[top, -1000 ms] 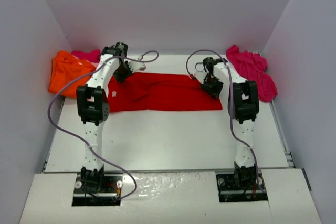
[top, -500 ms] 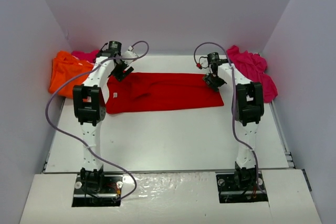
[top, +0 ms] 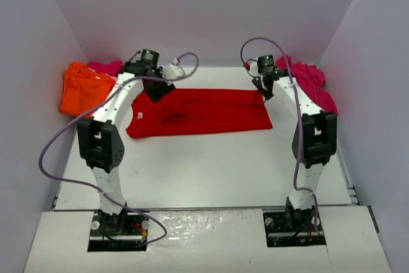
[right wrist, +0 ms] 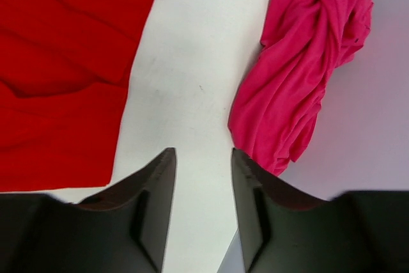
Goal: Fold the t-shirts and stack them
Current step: Fold the other side of the tshirt into a rectangle
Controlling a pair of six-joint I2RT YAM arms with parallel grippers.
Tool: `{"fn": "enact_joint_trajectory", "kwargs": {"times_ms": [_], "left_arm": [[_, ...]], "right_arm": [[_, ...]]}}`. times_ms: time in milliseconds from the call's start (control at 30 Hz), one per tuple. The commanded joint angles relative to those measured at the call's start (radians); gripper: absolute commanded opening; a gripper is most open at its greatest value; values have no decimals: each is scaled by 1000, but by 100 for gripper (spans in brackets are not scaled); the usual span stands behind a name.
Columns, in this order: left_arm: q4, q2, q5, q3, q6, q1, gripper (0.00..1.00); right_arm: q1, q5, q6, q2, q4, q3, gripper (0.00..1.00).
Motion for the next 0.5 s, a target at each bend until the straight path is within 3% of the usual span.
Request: {"fn": "enact_joint_trajectory", "kwargs": {"times_ms": [0,33,100,467], "left_arm": [[-66,-21,48,8,42,-64,23],[-56,-19,44,4,41,-76,14],[-56,6,42,10,34,-86,6],[-158,150,65,92,50,-93,1]], "right_arm": [[11,16,17,-36,5,-27,26],[12,18,20,-34,5,-28,25],[14,22,22,-24,0,-20,24],[9,36,13,-30,1,-70,26]]}}
